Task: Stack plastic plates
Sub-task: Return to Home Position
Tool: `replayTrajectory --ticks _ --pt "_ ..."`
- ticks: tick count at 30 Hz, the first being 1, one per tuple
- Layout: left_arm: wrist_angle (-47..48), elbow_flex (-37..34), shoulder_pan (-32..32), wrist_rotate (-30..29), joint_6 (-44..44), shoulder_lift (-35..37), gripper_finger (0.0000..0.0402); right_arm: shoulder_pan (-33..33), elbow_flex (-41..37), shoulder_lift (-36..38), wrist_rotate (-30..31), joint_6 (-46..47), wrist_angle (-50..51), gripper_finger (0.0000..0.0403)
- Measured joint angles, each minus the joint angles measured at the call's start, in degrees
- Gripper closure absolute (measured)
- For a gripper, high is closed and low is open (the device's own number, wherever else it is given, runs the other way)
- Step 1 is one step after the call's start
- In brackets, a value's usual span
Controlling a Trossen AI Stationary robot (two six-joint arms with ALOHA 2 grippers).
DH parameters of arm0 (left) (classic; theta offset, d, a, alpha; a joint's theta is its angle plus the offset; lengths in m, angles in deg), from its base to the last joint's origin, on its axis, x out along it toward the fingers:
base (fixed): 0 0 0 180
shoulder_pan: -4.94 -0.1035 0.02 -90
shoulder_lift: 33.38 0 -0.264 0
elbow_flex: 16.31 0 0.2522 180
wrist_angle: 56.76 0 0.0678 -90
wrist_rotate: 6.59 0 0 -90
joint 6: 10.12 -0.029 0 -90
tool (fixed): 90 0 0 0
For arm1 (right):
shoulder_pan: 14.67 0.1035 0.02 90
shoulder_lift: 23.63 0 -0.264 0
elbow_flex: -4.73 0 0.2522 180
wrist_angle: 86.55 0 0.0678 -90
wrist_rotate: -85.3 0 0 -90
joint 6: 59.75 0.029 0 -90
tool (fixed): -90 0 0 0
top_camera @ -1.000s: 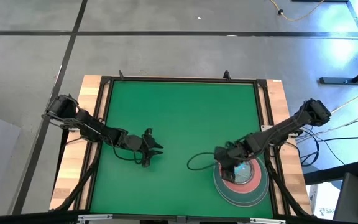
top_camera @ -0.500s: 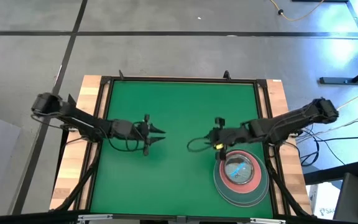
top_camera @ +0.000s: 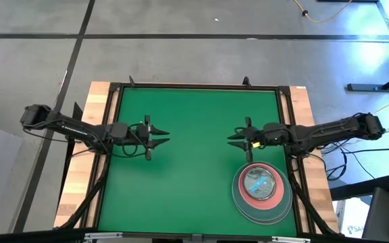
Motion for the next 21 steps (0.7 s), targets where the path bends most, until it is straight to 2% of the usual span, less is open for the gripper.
replayTrajectory --ticks 10,14,19,21 --pt "-3.15 -10.9 0.0 -0.95 4.33 11.13 0.0308 0.0 -5.88 8.15 0.39 3.01 -1.14 0.032" --pt "0.34 -12.54 0.12 -0.18 5.28 16.18 0.0336 0.0 -5.89 10.26 -0.59 3.03 -0.72 0.032" --pt "7.7 -13.0 0.2 0.65 6.01 21.82 0.039 0.0 -5.85 13.92 -0.62 2.96 1.68 0.032" --pt "10.71 -13.01 0.17 0.64 5.83 24.06 0.0397 0.0 -5.87 14.54 -0.62 3.0 2.83 0.032"
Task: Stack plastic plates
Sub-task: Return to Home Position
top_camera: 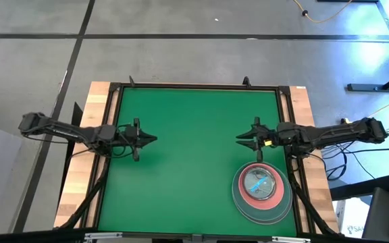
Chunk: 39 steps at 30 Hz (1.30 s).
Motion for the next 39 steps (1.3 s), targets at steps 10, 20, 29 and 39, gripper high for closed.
replayTrajectory --ticks 10,20,29,39 --pt "11.61 0.0 0.0 3.51 -5.22 12.43 0.0399 0.02 -0.39 0.39 -0.18 -0.22 -0.28 0.0359" --pt "19.2 -1.11 -1.84 5.18 -7.0 24.51 0.04 0.0 -16.67 5.96 -2.52 1.15 -20.0 0.0386" --pt "20.04 -1.09 -5.01 4.07 -7.32 28.05 0.0399 0.02 -16.72 12.24 -1.71 0.25 -15.38 0.04" --pt "19.83 -1.09 -5.42 2.99 -7.36 27.32 0.0399 0.0 -16.72 22.02 -0.22 -3.32 -7.05 0.04"
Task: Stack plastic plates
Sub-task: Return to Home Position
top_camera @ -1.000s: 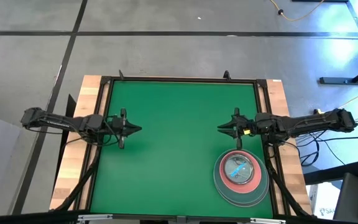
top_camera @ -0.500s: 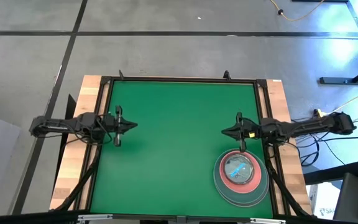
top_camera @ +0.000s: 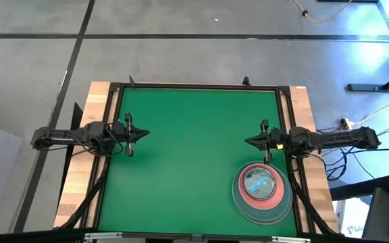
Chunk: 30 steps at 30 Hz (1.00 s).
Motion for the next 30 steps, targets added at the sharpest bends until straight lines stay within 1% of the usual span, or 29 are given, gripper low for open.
replayTrajectory --ticks 2,9,12,15,19,30 --pt "0.0 0.0 0.0 0.0 0.0 0.0 0.0399 0.0 0.0 2.54 1.26 0.05 2.66 0.04" --pt "0.0 0.0 0.0 -0.04 -0.04 -0.02 0.0399 0.0 0.0 12.55 1.67 0.53 9.91 0.04" --pt "0.0 0.0 0.0 -0.04 -0.07 -0.02 0.0399 0.0 0.0 16.42 4.65 0.15 14.32 0.04" --pt "-0.03 0.0 0.0 -0.07 -0.12 -0.02 0.0399 -0.01 0.02 16.11 6.66 0.92 14.25 0.04" --pt "-0.03 0.0 0.0 -0.09 -0.12 -0.02 0.0399 0.0 0.02 15.04 6.23 3.44 14.3 0.04" --pt "-0.04 0.0 0.0 -0.2 -0.11 -0.02 0.0399 0.0 0.02 15.1 6.28 3.4 14.17 0.04"
